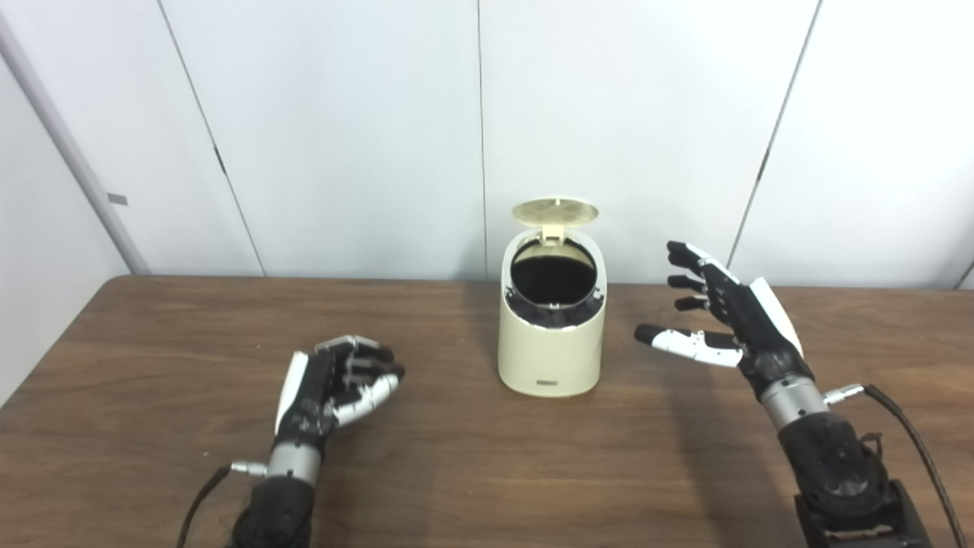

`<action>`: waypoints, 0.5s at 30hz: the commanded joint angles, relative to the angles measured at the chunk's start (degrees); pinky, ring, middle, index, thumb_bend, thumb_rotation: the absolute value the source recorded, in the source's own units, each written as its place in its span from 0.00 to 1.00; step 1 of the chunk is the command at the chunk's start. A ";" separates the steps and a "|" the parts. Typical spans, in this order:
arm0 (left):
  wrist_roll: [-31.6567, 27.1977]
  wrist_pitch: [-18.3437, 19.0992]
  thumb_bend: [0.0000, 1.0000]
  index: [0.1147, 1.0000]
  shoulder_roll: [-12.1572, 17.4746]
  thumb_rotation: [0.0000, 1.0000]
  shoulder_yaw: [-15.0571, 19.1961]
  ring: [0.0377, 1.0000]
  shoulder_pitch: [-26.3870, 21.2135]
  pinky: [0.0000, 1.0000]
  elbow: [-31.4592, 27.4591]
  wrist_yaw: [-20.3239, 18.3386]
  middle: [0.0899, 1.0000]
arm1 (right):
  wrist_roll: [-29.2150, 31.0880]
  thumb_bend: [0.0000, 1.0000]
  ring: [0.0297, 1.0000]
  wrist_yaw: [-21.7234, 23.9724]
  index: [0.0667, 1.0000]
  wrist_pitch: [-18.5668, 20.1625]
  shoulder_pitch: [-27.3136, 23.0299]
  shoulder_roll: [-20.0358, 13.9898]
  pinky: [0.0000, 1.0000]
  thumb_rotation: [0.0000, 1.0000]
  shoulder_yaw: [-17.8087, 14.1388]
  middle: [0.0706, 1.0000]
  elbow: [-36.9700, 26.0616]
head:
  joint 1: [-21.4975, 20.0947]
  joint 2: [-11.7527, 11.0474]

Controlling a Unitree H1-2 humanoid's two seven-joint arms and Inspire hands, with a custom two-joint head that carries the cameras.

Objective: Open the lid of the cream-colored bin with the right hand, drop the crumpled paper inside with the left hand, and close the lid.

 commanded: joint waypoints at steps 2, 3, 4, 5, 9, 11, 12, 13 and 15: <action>-0.26 -2.12 0.50 0.43 1.06 0.07 -0.68 0.56 -0.80 0.47 0.56 0.97 0.62 | -1.17 0.68 0.83 0.07 0.85 -1.93 -4.30 -1.39 0.75 0.46 0.05 0.88 -3.19 | -0.77 -0.75; -0.54 -2.33 0.50 0.43 1.15 0.07 -0.78 0.57 -0.74 0.47 0.76 1.06 0.62 | -1.30 0.68 0.83 0.32 0.85 -1.47 -4.82 -1.48 0.75 0.46 0.08 0.89 -3.42 | -0.77 -0.75; -0.75 -2.52 0.50 0.43 1.22 0.07 -0.87 0.57 -0.71 0.48 0.91 1.15 0.63 | -1.35 0.68 0.83 0.48 0.85 -1.21 -5.16 -1.51 0.74 0.46 0.07 0.90 -3.52 | -0.77 -0.75; -0.84 -2.68 0.50 0.43 1.29 0.07 -0.98 0.57 -0.71 0.48 1.00 1.27 0.63 | -1.43 0.68 0.83 0.62 0.85 -1.24 -5.81 -1.65 0.74 0.45 0.11 0.90 -3.25 | -0.77 -0.75; -0.64 -3.15 0.50 0.43 1.69 0.07 -1.65 0.57 -0.91 0.47 1.36 1.78 0.63 | -2.26 0.71 0.82 1.24 0.85 -1.58 -7.92 -2.43 0.72 0.47 0.72 0.90 -2.12 | -0.94 -1.01; -0.96 -3.27 0.50 0.43 1.80 0.07 -1.83 0.57 -0.96 0.47 1.43 1.77 0.63 | -2.75 0.72 0.82 1.73 0.86 -0.92 -8.73 -2.72 0.72 0.47 1.20 0.89 -2.13 | -1.01 -1.07; -1.01 -3.39 0.50 0.43 1.87 0.06 -1.94 0.57 -1.00 0.46 1.50 1.79 0.62 | -2.94 0.72 0.82 2.02 0.86 -0.79 -9.23 -2.90 0.72 0.48 1.46 0.89 -2.06 | -1.01 -1.07; -1.01 -3.62 0.50 0.43 1.95 0.06 -2.04 0.56 -1.02 0.46 1.57 1.83 0.62 | -3.09 0.72 0.82 2.24 0.86 -0.62 -9.68 -3.01 0.72 0.47 1.64 0.89 -2.03 | -1.01 -1.07; -1.07 -3.62 0.50 0.43 1.95 0.06 -2.10 0.55 -1.00 0.45 1.57 1.96 0.61 | -3.43 0.73 0.82 2.58 0.86 -0.69 -10.78 -3.15 0.72 0.47 1.96 0.89 -1.63 | -1.01 -1.07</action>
